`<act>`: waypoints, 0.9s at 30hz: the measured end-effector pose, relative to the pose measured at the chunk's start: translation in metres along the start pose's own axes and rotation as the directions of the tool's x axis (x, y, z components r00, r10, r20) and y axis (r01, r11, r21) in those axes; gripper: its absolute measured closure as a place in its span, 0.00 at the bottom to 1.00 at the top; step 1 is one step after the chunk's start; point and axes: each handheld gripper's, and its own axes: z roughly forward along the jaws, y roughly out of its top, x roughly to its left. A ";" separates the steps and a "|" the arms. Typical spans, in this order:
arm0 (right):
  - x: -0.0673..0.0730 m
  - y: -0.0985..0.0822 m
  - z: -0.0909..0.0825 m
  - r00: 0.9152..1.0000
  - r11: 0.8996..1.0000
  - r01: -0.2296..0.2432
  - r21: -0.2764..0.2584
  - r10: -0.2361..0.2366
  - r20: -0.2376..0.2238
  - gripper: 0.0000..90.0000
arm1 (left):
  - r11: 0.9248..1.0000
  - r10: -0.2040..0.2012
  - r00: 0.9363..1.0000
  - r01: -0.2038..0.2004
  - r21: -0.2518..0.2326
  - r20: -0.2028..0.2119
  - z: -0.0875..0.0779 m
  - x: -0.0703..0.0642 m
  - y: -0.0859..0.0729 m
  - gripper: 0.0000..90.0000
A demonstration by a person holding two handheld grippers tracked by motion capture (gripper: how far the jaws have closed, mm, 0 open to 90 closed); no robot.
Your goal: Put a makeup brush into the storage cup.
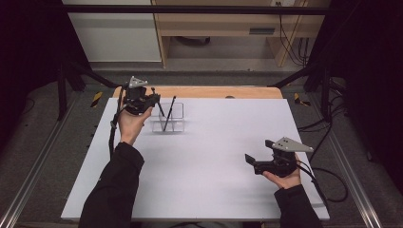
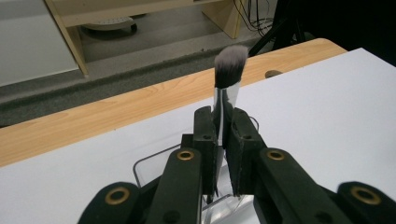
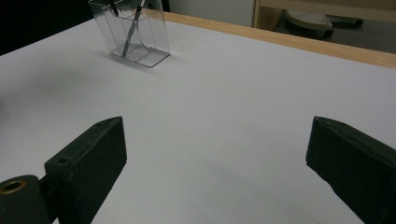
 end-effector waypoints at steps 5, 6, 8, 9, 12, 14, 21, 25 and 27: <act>0.000 0.000 0.000 1.000 1.000 0.000 -0.001 0.000 0.000 0.06 | 1.000 0.011 1.000 -0.011 0.017 0.000 0.003 -0.001 -0.002 0.92; 0.000 0.000 0.000 1.000 1.000 0.000 -0.002 0.000 0.000 0.06 | 1.000 0.009 1.000 -0.009 0.015 0.001 0.004 -0.001 -0.003 0.92; 0.000 0.000 0.000 1.000 1.000 0.001 -0.003 -0.001 0.000 0.06 | 1.000 0.012 1.000 -0.012 0.019 -0.001 0.005 -0.001 -0.004 0.92; 0.000 0.000 0.000 1.000 1.000 0.003 -0.004 -0.003 -0.001 0.06 | 1.000 0.011 1.000 -0.011 0.024 -0.001 0.007 -0.001 -0.006 0.92; 0.000 0.000 0.000 1.000 1.000 0.004 -0.004 -0.004 -0.002 0.06 | 0.999 0.005 1.000 -0.006 0.032 0.001 0.009 0.000 -0.009 0.92; 0.000 0.000 0.000 1.000 1.000 0.003 -0.003 -0.003 0.001 0.06 | 0.999 0.006 1.000 -0.006 0.036 0.004 0.010 0.001 -0.011 0.92; 0.001 0.000 0.001 1.000 1.000 0.003 0.000 -0.003 0.001 0.06 | 0.999 -0.003 1.000 0.003 0.045 0.013 0.015 0.002 -0.017 0.92; 0.001 0.000 0.001 1.000 1.000 0.004 0.000 -0.004 0.000 0.06 | 0.999 -0.006 1.000 0.005 0.047 0.019 0.019 0.001 -0.019 0.92; 0.001 0.000 0.001 1.000 1.000 0.004 -0.001 -0.004 0.000 0.06 | 0.999 -0.005 1.000 0.004 0.053 0.020 0.020 0.000 -0.020 0.92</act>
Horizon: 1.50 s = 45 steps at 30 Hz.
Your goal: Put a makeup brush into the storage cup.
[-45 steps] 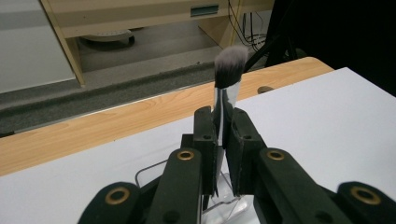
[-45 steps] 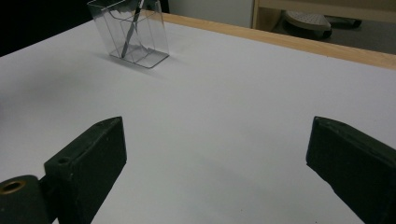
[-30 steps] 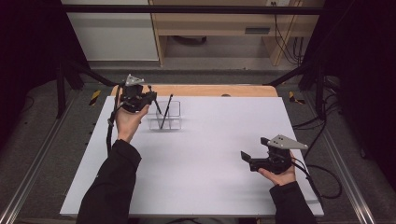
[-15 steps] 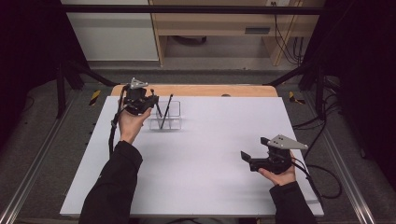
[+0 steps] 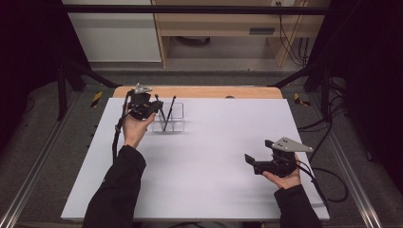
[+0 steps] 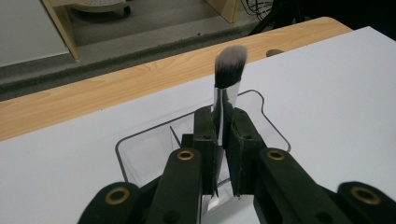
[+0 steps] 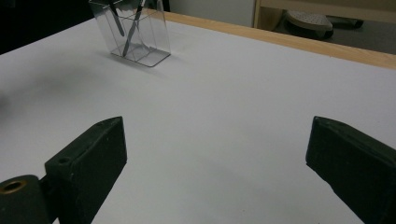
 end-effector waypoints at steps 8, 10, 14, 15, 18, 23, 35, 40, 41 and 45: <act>0.001 0.000 0.000 1.000 1.000 -0.002 0.000 0.002 -0.002 0.06 | 1.000 -0.006 1.000 0.006 0.012 -0.001 0.005 0.001 -0.006 0.92; 0.001 0.000 0.000 1.000 1.000 -0.001 0.002 0.001 0.000 0.06 | 1.000 -0.010 1.000 0.010 0.012 -0.003 0.006 0.001 -0.008 0.92; 0.001 0.000 0.001 1.000 1.000 0.002 0.003 -0.002 -0.002 0.06 | 1.000 -0.013 1.000 0.013 0.021 -0.002 0.008 0.002 -0.012 0.92; 0.001 0.000 0.001 1.000 1.000 0.002 0.004 -0.002 -0.002 0.06 | 1.000 -0.016 1.000 0.016 0.021 -0.002 0.009 0.002 -0.013 0.92; 0.001 0.000 0.001 1.000 1.000 0.000 0.004 0.000 -0.003 0.06 | 1.000 -0.012 1.000 0.012 0.026 0.000 0.012 0.001 -0.015 0.92; 0.001 0.000 0.001 1.000 1.000 0.000 0.004 0.000 -0.002 0.06 | 1.000 -0.004 1.000 0.004 0.031 0.003 0.012 0.000 -0.018 0.92; 0.002 0.000 0.001 1.000 1.000 0.001 0.004 -0.001 -0.003 0.06 | 0.998 -0.020 1.000 0.020 -0.058 0.001 -0.010 0.003 -0.017 0.60; 0.002 0.000 0.001 1.000 1.000 0.004 0.001 -0.004 -0.002 0.06 | 0.995 -0.017 1.000 0.017 -0.097 0.004 -0.019 0.003 -0.018 0.46; 0.002 0.000 0.001 1.000 1.000 0.004 -0.002 -0.004 -0.002 0.06 | 0.994 -0.015 1.000 0.015 -0.105 0.005 -0.022 0.004 -0.018 0.43; 0.002 0.000 -0.001 1.000 1.000 0.004 -0.018 -0.004 -0.004 0.06 | 0.991 -0.016 1.000 0.017 -0.132 0.013 -0.032 0.004 -0.021 0.35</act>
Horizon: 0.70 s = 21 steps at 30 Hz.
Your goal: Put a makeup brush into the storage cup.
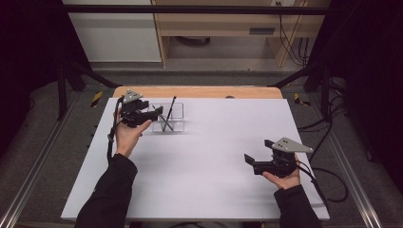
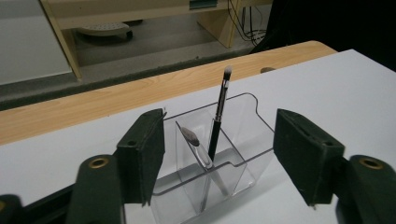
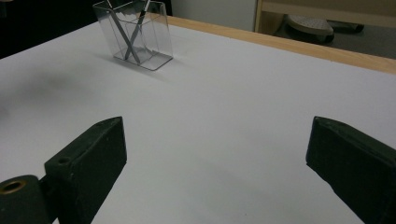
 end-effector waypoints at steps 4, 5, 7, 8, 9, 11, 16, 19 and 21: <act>0.000 0.000 -0.001 1.000 1.000 0.001 -0.016 -0.001 -0.002 0.06 | 1.000 0.001 1.000 -0.001 -0.024 0.010 -0.012 0.001 -0.003 0.30; 0.000 0.001 -0.002 1.000 1.000 0.002 -0.016 -0.002 -0.004 0.06 | 1.000 -0.001 1.000 0.002 -0.028 0.013 -0.015 0.001 -0.004 0.29; 0.001 0.000 -0.002 1.000 1.000 -0.001 -0.018 0.001 -0.004 0.06 | 0.999 -0.002 1.000 0.003 -0.039 0.017 -0.022 0.002 -0.006 0.28; 0.001 0.000 -0.002 1.000 1.000 0.000 -0.017 0.000 -0.006 0.06 | 0.999 -0.002 1.000 0.002 -0.043 0.015 -0.025 0.002 -0.007 0.27; 0.001 0.000 -0.002 1.000 1.000 0.002 -0.016 -0.002 -0.008 0.06 | 0.999 0.001 1.000 -0.001 -0.050 0.012 -0.028 0.003 -0.008 0.26; 0.001 0.000 -0.001 1.000 1.000 0.006 -0.015 -0.006 -0.008 0.06 | 0.998 0.010 1.000 -0.010 -0.055 0.011 -0.033 0.004 -0.009 0.24; 0.001 0.000 -0.003 1.000 1.000 0.009 -0.018 -0.010 -0.011 0.06 | 0.997 0.028 0.999 -0.027 -0.068 0.019 -0.045 0.004 -0.014 0.20; 0.002 -0.001 -0.004 1.000 1.000 0.006 -0.021 -0.006 -0.010 0.06 | 0.997 0.027 0.999 -0.023 -0.078 0.042 -0.051 0.003 -0.019 0.18; 0.002 -0.001 -0.004 1.000 1.000 0.009 -0.024 -0.009 -0.011 0.06 | 0.996 0.032 0.998 -0.026 -0.090 0.059 -0.056 0.001 -0.023 0.18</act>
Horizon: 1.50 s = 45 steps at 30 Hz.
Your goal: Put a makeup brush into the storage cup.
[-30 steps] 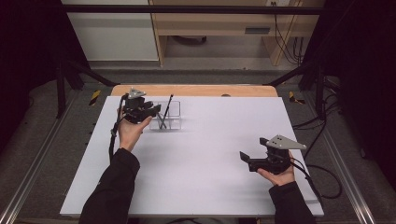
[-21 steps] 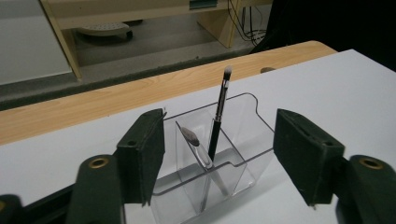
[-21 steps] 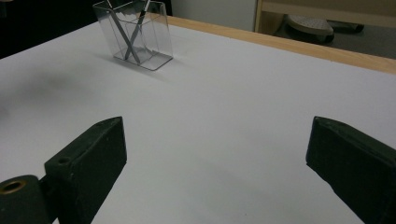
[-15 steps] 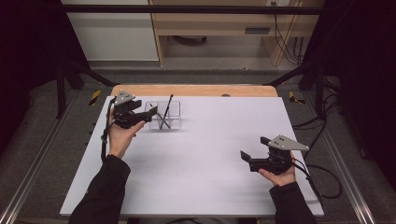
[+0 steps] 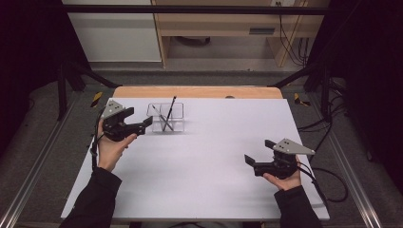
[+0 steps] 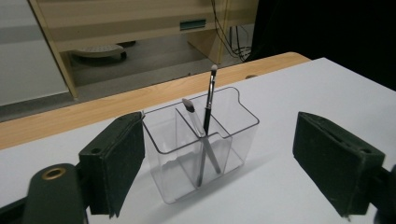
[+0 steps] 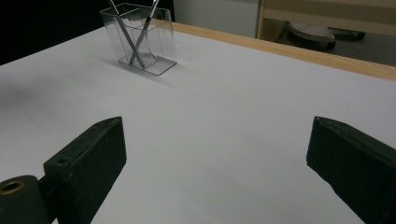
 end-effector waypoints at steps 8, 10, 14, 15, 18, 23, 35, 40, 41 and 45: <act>0.001 0.000 -0.003 1.000 1.000 0.002 -0.008 -0.002 -0.006 0.06 | 0.999 0.030 0.999 -0.029 -0.018 0.044 -0.019 -0.012 -0.019 0.14; 0.001 0.000 -0.003 1.000 1.000 0.002 -0.008 -0.002 -0.005 0.06 | 0.999 0.031 0.998 -0.030 -0.021 0.051 -0.023 -0.014 -0.023 0.14; 0.002 -0.001 -0.004 1.000 1.000 0.003 -0.008 -0.003 -0.007 0.06 | 0.999 0.035 0.998 -0.034 -0.028 0.058 -0.029 -0.019 -0.029 0.13; 0.002 -0.001 -0.004 1.000 1.000 0.003 -0.009 -0.003 -0.007 0.06 | 0.999 0.038 0.998 -0.036 -0.031 0.058 -0.031 -0.020 -0.030 0.13; 0.003 -0.001 -0.005 1.000 1.000 0.001 -0.009 -0.001 -0.008 0.06 | 0.998 0.046 0.997 -0.043 -0.034 0.070 -0.036 -0.023 -0.036 0.13; 0.003 -0.002 -0.006 1.000 1.000 0.004 -0.009 -0.004 -0.009 0.06 | 0.998 0.052 0.996 -0.050 -0.026 0.069 -0.041 -0.024 -0.046 0.12; 0.002 -0.004 -0.007 1.000 1.000 -0.002 -0.007 0.002 -0.004 0.05 | 1.000 0.014 0.999 -0.014 -0.015 0.050 -0.052 -0.016 -0.067 0.12; 0.000 -0.005 -0.008 1.000 1.000 -0.010 -0.008 0.010 -0.001 0.06 | 1.000 0.014 0.999 -0.014 -0.011 0.039 -0.053 -0.016 -0.074 0.11; 0.000 -0.005 -0.008 1.000 1.000 -0.011 -0.009 0.011 -0.001 0.06 | 1.000 0.014 0.999 -0.014 -0.010 0.044 -0.052 -0.016 -0.074 0.11; 0.000 -0.006 -0.007 1.000 1.000 -0.020 -0.009 0.020 -0.004 0.06 | 0.999 0.035 0.998 -0.035 0.008 0.056 -0.050 -0.019 -0.077 0.10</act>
